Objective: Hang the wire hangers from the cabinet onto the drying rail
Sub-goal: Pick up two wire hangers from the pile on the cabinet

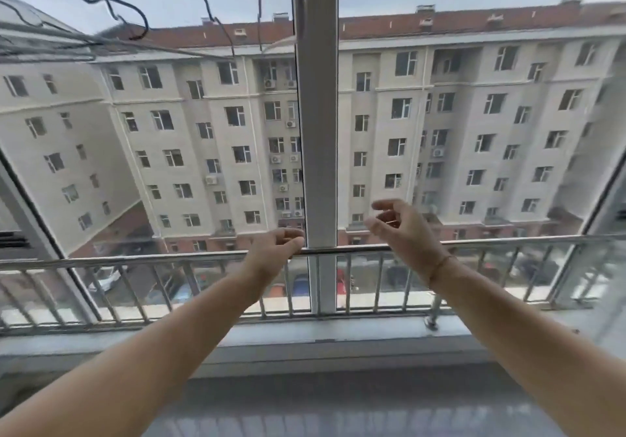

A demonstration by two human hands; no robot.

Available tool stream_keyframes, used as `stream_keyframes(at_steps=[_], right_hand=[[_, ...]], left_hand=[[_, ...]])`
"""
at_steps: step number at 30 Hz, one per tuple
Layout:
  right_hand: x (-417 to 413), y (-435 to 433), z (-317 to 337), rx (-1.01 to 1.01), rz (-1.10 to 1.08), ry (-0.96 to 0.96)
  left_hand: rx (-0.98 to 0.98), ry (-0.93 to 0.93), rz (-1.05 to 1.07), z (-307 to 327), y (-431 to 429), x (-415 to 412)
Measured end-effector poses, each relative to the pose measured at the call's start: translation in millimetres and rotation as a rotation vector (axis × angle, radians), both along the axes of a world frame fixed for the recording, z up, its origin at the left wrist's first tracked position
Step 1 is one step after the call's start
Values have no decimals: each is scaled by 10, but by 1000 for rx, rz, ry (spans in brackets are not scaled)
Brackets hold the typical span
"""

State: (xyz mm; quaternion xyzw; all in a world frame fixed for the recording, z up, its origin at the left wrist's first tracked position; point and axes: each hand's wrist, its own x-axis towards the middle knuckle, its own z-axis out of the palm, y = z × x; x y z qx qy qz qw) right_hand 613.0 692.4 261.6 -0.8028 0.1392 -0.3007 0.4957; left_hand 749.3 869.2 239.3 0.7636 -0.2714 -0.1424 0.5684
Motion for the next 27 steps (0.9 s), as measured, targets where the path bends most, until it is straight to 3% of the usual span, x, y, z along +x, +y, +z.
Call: stream_keyframes(at_steps=[13, 20, 27], right_hand=[[-1397, -733, -959, -183, -357, 393], [-2474, -1224, -1209, -102, -554, 588], [-3695, -1813, -1320, -50, -693, 643]], left_hand=[[249, -239, -388, -706, -1230, -916], [299, -261, -525, -900, -2067, -1787], [317, -303, -617, -1070, -2965, -2905]])
